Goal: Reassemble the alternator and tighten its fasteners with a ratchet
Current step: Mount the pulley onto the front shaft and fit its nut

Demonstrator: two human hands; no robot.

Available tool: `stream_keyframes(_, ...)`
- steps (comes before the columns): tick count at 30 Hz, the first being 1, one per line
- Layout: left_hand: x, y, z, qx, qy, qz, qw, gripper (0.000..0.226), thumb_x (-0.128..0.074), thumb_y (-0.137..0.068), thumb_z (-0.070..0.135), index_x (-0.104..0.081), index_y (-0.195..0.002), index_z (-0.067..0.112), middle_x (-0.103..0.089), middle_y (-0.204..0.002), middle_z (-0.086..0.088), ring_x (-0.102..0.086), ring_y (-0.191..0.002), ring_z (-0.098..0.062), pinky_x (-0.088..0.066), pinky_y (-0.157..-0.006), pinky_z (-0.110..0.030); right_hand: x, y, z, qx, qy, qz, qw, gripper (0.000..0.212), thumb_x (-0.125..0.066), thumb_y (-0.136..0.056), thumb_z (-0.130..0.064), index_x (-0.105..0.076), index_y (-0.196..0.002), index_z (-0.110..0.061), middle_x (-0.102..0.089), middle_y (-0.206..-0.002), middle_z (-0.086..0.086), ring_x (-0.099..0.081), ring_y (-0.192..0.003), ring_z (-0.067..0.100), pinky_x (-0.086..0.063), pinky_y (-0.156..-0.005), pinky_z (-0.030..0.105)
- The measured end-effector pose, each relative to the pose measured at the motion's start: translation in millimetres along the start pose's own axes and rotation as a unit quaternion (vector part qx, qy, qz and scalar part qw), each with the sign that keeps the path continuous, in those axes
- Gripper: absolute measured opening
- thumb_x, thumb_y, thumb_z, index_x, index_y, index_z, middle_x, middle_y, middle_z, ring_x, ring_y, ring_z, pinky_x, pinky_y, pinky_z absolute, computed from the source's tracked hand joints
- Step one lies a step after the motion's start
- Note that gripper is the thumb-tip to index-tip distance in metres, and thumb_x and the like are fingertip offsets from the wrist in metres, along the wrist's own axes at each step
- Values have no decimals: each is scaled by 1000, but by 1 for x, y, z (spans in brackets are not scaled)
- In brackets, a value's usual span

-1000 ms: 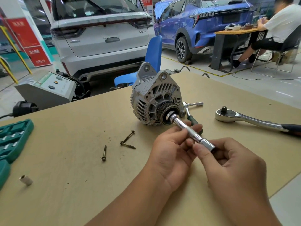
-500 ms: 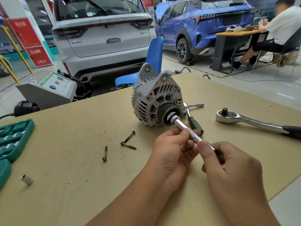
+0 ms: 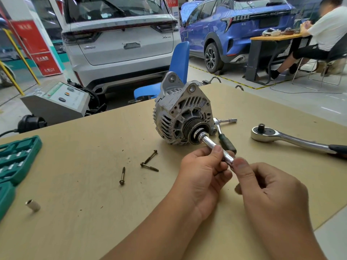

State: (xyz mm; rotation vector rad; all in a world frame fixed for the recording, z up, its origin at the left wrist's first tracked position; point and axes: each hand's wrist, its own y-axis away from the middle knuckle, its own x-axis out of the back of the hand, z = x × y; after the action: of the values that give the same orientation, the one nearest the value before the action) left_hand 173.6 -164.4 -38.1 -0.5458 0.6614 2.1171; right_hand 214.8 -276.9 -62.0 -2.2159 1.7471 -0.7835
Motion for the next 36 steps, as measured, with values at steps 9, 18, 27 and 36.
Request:
stream_keyframes(9,-2,4,3,-1,-2,-20,1000,18,-67,-95,16,-77,-81,12,-75,-86,-9,-54,-60,-11,-54,-54,-22,0,6,8,5,-8,8,1000,29,-84,-75,-34,-64,-92,-43,-69,-74,-27,-66,-59,8,-49,-55,17)
stream_keyframes(18,-4,5,3,1,-7,-3,1000,22,-69,-95,16,-77,-74,14,-73,-83,-12,-55,-67,-17,-54,-56,-23,-1,6,2,42,50,15,998,19,-71,-77,-49,-59,-74,-34,-65,-80,-25,-60,-63,10,-45,-58,22)
stream_keyframes(27,-4,22,18,17,-51,-43,998,12,-67,-96,15,-68,-87,8,-72,-76,-11,-56,-56,-10,-52,-62,-23,6,11,-9,112,-6,-24,993,21,-67,-78,-55,-65,-75,-34,-57,-62,-10,-49,-47,4,-30,-45,7)
stream_keyframes(36,20,44,95,-176,-307,-51,934,18,-71,-88,30,-71,-76,17,-51,-54,-3,-44,-43,-13,-38,-43,-23,14,-1,-2,-31,-129,-77,988,41,-60,-75,-63,-74,-79,-25,-63,-56,5,-51,-42,17,-38,-41,21)
